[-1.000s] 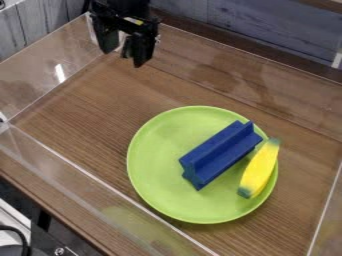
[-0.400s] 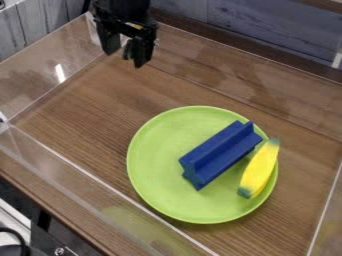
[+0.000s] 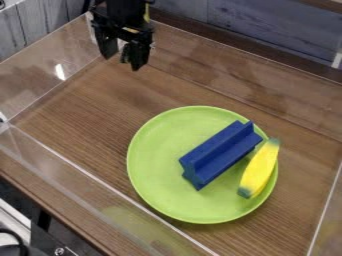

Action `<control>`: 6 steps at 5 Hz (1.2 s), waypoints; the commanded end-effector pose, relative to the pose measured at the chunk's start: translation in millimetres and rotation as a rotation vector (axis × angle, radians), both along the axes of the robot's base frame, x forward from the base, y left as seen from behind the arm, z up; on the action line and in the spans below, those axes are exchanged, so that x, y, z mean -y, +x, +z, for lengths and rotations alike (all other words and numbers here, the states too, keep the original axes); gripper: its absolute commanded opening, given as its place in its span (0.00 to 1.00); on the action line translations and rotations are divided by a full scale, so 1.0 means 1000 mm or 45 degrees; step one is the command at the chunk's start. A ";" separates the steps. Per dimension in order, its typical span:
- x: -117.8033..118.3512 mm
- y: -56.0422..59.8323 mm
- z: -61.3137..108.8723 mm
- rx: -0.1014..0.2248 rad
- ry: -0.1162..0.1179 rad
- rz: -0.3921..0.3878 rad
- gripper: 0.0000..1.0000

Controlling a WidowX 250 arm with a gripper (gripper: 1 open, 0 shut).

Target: Put the blue object in the green plate

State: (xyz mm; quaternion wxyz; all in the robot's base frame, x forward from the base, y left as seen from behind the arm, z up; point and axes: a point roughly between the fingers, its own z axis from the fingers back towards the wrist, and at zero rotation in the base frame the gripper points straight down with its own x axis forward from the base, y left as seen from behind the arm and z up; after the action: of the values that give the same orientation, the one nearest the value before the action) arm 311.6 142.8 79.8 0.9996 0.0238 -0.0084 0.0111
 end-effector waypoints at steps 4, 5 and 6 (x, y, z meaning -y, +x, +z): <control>-0.011 0.015 0.007 0.095 -0.042 0.039 1.00; -0.011 0.019 0.006 0.089 -0.063 0.045 1.00; -0.014 0.021 0.003 0.072 -0.063 0.043 1.00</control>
State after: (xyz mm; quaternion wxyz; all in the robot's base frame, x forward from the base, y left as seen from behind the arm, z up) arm 326.5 149.8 64.0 0.9995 -0.0142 -0.0090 0.0255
